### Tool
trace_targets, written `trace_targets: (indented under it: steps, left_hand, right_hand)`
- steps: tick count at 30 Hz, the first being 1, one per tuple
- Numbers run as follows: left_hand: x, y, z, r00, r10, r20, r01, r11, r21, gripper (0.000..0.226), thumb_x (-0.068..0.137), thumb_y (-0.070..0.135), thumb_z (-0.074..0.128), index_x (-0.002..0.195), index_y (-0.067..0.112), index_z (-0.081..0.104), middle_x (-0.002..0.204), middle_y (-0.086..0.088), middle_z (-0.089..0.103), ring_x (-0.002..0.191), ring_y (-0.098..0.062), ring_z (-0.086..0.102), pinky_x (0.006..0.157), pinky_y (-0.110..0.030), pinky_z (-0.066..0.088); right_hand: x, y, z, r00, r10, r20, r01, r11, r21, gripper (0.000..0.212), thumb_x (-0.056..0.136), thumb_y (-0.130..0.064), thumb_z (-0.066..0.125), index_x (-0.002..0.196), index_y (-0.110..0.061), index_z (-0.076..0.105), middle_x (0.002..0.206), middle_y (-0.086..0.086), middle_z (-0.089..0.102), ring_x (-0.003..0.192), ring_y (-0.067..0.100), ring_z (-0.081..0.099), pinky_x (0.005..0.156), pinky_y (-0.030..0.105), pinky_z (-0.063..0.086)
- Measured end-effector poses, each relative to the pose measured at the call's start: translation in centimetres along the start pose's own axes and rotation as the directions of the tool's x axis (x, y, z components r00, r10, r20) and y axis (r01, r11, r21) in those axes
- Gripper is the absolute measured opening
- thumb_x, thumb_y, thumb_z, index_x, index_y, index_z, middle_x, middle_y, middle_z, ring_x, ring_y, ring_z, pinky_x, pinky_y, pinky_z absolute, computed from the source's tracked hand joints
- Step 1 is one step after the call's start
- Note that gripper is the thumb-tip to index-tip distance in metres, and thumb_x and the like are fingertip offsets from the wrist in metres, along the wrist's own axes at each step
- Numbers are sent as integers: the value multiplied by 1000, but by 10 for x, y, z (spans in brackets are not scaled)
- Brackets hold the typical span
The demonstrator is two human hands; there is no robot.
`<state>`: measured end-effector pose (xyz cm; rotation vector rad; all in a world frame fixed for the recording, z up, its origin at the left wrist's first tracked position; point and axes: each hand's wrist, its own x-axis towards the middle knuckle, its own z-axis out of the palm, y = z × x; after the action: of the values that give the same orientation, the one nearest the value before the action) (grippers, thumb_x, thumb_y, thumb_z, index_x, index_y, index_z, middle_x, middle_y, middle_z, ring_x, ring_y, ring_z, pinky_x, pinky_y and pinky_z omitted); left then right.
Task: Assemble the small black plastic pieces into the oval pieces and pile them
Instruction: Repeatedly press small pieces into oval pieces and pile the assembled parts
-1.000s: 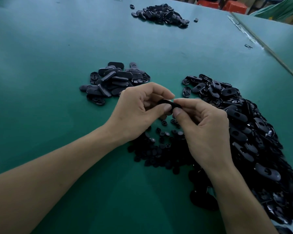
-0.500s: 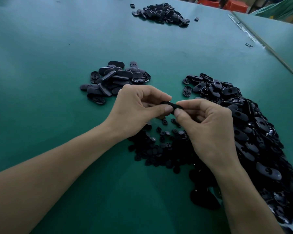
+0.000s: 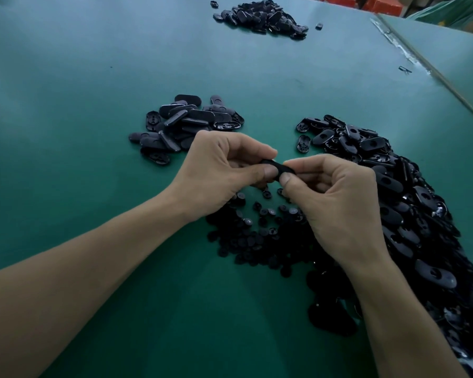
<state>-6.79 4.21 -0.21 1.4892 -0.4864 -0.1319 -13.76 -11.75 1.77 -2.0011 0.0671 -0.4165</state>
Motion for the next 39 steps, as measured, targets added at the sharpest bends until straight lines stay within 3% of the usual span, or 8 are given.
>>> trace_targets:
  steps: [11, 14, 17, 22, 28, 35, 39]
  left_hand:
    - [1, -3, 0, 1000, 16, 17, -16, 1000, 19, 24, 78, -10, 77, 87, 12, 73, 73, 4, 76, 67, -9, 72, 67, -19, 58]
    - [0, -3, 1, 1000, 30, -9, -29, 999, 19, 24, 78, -9, 77, 87, 13, 72, 74, 2, 76, 68, -12, 72, 69, -22, 60]
    - [0, -3, 1, 998, 44, -33, -43, 999, 14, 23, 80, -7, 77, 87, 13, 70, 73, 2, 74, 67, -12, 71, 68, -23, 60]
    - [0, -2, 0, 999, 35, -35, -35, 999, 7, 24, 82, -8, 75, 91, 13, 67, 71, 3, 71, 65, -12, 69, 69, -28, 62]
    - [1, -2, 1, 999, 39, -22, -38, 999, 22, 24, 85, -6, 74, 92, 16, 67, 72, 6, 70, 67, -7, 66, 69, -23, 59]
    - [0, 0, 1, 997, 73, 8, -73, 997, 13, 28, 83, -11, 73, 95, 14, 71, 83, 0, 76, 75, -13, 73, 75, -24, 59]
    - [-1, 0, 2, 998, 56, -22, -56, 998, -30, 30, 80, -12, 75, 92, 15, 72, 79, 2, 77, 73, -13, 74, 72, -22, 59]
  right_hand:
    - [-1, 0, 1, 999, -7, -32, 5, 998, -56, 16, 81, -14, 77, 82, -30, 73, 75, -14, 74, 69, 5, 72, 68, 26, 60]
    - [-3, -1, 4, 997, -35, -65, 30, 996, -81, 19, 84, -14, 78, 90, -31, 74, 76, -14, 74, 75, 2, 72, 72, 22, 59]
    - [-6, 0, 9, 984, -127, -129, 103, 979, -178, 23, 86, -15, 77, 106, -26, 75, 92, -14, 71, 83, 3, 69, 73, 17, 55]
    - [-9, 0, 16, 933, -314, -173, 233, 898, -372, 13, 84, -12, 79, 95, -19, 78, 89, -5, 60, 75, -5, 52, 68, 5, 40]
    - [-9, -4, 21, 958, -217, -188, 157, 945, -287, 12, 85, -11, 78, 93, -20, 76, 86, -6, 65, 78, 1, 62, 72, 4, 45]
    - [-9, -7, 25, 968, -159, -192, 106, 960, -261, 13, 91, -13, 70, 90, -25, 65, 85, -6, 66, 76, 3, 61, 68, 8, 43]
    - [-8, -8, 23, 972, -133, -194, 91, 973, -214, 16, 93, -14, 69, 88, -27, 62, 81, -15, 65, 74, 4, 62, 66, 10, 46]
